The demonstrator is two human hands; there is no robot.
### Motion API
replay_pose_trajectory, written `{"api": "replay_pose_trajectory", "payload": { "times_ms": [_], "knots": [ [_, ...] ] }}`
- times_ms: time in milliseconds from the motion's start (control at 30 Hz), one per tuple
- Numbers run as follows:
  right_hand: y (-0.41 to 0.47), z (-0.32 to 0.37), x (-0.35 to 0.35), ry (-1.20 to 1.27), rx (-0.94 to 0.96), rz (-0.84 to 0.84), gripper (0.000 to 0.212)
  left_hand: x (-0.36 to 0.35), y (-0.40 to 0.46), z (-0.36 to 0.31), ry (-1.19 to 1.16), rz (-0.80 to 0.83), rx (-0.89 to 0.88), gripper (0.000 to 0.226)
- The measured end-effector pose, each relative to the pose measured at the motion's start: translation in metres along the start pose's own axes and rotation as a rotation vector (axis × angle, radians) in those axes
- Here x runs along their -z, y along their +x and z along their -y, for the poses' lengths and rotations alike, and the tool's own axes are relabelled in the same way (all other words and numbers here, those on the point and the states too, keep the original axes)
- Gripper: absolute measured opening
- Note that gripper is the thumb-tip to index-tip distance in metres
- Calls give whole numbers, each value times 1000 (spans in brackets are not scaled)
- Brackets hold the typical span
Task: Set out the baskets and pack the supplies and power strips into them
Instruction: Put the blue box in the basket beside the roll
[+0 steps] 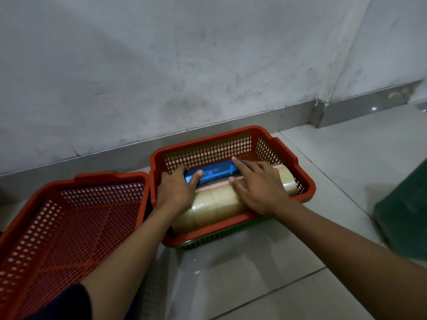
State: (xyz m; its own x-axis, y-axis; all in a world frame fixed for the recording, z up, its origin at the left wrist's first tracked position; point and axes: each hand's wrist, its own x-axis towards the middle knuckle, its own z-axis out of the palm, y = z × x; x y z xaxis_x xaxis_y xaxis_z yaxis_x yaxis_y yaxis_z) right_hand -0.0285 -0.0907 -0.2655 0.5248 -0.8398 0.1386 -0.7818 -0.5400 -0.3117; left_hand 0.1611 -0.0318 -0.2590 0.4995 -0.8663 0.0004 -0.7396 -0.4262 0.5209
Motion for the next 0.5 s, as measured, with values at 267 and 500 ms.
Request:
{"api": "replay_pose_trajectory", "payload": {
  "times_ms": [267,500],
  "knots": [
    [-16,-1,4,-43,-1,91,58,12,-12,-18,281,256,34,70],
    [-87,-39,53,-206,71,130,63,-20,-66,-78,402,247,-263,69]
  ]
}}
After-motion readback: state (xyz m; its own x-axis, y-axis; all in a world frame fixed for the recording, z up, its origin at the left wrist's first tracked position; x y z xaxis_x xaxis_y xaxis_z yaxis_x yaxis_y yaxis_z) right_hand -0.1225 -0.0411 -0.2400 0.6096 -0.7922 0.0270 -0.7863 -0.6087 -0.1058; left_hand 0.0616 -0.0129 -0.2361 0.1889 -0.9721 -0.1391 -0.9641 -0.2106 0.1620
